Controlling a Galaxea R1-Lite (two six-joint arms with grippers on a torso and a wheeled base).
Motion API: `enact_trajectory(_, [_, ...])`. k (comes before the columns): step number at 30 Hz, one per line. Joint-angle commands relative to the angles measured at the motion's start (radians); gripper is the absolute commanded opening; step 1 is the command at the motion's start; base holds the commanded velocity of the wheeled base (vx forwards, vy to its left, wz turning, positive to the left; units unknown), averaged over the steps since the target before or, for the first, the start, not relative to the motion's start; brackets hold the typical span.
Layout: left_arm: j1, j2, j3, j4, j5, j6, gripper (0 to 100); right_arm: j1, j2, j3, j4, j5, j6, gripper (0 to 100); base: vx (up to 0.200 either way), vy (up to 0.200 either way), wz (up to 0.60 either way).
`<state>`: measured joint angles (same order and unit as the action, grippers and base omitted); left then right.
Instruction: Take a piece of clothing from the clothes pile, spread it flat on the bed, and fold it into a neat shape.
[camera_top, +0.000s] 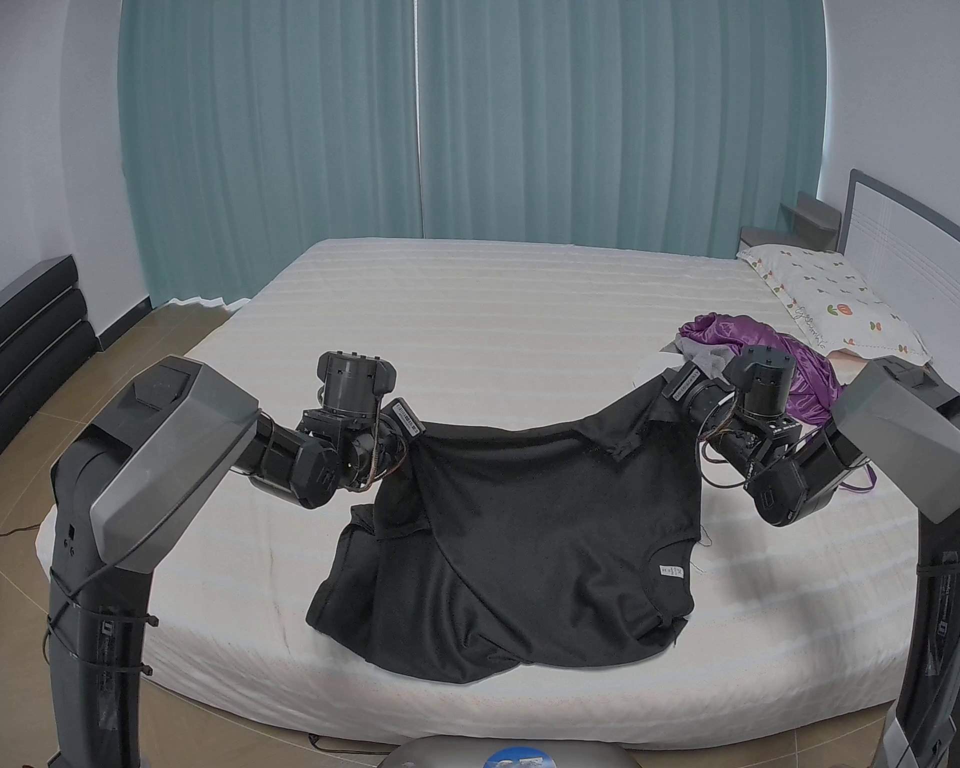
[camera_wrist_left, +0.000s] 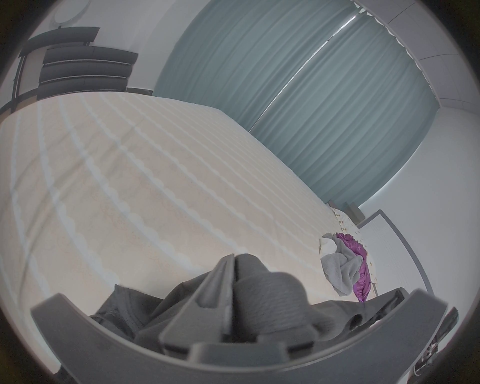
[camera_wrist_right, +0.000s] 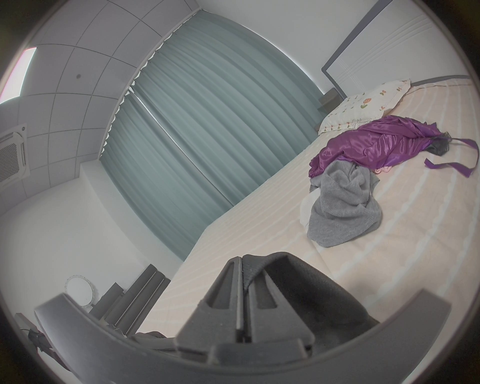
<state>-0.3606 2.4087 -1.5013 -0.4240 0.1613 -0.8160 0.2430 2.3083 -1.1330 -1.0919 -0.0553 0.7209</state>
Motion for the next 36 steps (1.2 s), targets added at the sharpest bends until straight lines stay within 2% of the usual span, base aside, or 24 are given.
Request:
enact_trajectory(1, [-0.001,0.059,-0.031,-0.021,0.003,-0.035,100,0.004,0.076,-0.037,0.001,0.000,-0.001,100,0.000,0.000,0.00])
enact_trajectory(5, [-0.006,0.098,-0.051,-0.025,0.006,-0.057,100,0.010,0.140,-0.054,-0.002,0.000,-0.001,100,0.000,0.000,0.00])
enact_trajectory(9, [-0.004,0.139,-0.076,-0.030,0.044,-0.058,100,0.010,0.215,-0.087,-0.025,-0.006,0.000,100,0.000,0.000,0.00])
enact_trajectory(12, [0.002,0.156,-0.106,-0.047,0.083,-0.058,100,0.004,0.234,-0.114,-0.060,-0.060,-0.003,100,0.000,0.000,0.00])
enact_trajectory(13, [0.005,0.168,-0.122,-0.071,0.116,-0.057,100,0.001,0.252,-0.163,-0.066,-0.123,-0.009,100,0.000,0.000,0.00])
enact_trajectory(16, [0.012,0.171,-0.129,-0.084,0.127,-0.057,100,-0.007,0.276,-0.217,-0.066,-0.184,-0.009,100,0.000,0.000,0.00])
enact_trajectory(22, [0.023,0.170,-0.128,-0.076,0.133,-0.057,100,-0.011,0.280,-0.199,-0.057,-0.176,-0.009,100,0.000,0.000,0.00])
enact_trajectory(29, [0.032,0.141,-0.083,-0.009,0.104,-0.035,100,-0.014,0.221,-0.090,-0.057,-0.155,-0.001,100,0.000,0.000,0.00])
enact_trajectory(33, [0.071,0.066,-0.076,0.030,0.055,-0.037,100,-0.039,0.154,-0.002,-0.057,-0.113,0.008,100,0.000,0.000,0.00])
enact_trajectory(36, [0.094,0.050,-0.093,0.018,0.047,-0.042,100,-0.051,0.129,0.032,-0.059,-0.097,0.028,100,0.000,0.000,0.00])
